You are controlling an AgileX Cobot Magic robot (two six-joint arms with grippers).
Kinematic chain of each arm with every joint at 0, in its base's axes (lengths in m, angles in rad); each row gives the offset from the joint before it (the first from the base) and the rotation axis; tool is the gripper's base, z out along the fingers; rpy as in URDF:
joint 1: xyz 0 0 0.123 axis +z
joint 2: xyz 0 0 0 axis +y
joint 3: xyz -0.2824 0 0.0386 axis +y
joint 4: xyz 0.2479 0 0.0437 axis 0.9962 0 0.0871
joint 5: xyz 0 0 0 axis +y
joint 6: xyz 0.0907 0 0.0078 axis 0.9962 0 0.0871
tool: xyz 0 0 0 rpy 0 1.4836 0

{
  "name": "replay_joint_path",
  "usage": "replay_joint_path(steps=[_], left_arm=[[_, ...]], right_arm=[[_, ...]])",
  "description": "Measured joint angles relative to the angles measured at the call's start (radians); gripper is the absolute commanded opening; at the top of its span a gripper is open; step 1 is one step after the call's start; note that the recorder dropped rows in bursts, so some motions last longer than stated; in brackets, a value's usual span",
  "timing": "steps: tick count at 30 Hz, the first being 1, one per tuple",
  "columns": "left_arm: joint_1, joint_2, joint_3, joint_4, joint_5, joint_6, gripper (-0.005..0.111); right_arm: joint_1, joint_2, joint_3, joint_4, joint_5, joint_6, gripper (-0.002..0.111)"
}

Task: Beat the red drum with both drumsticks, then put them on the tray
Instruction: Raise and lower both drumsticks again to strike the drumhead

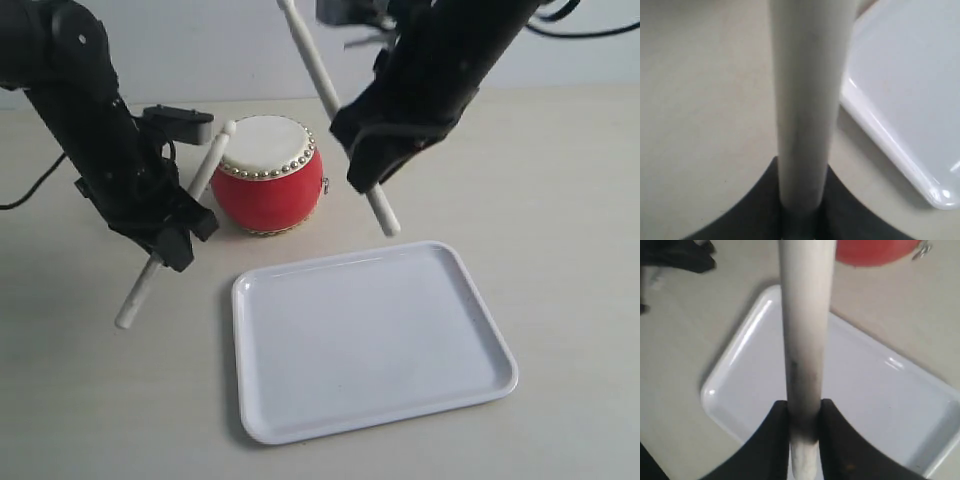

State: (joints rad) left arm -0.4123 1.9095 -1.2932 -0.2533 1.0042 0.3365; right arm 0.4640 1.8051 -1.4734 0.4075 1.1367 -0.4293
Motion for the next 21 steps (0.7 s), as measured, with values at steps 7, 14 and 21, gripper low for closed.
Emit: replay_joint_path(steps=[7, 14, 21], left_arm=[[0.0, -0.155, -0.006, 0.0, 0.015, -0.008, 0.0], [0.0, -0.224, -0.007, 0.0, 0.017, -0.017, 0.0], [0.0, -0.15, 0.022, -0.002, -0.077, -0.017, 0.0]], right_arm=[[0.0, 0.256, 0.017, 0.022, -0.033, -0.016, 0.0], [0.0, 0.324, 0.014, 0.032, -0.047, -0.023, 0.0], [0.0, 0.137, 0.01, 0.044, -0.05, -0.016, 0.0]])
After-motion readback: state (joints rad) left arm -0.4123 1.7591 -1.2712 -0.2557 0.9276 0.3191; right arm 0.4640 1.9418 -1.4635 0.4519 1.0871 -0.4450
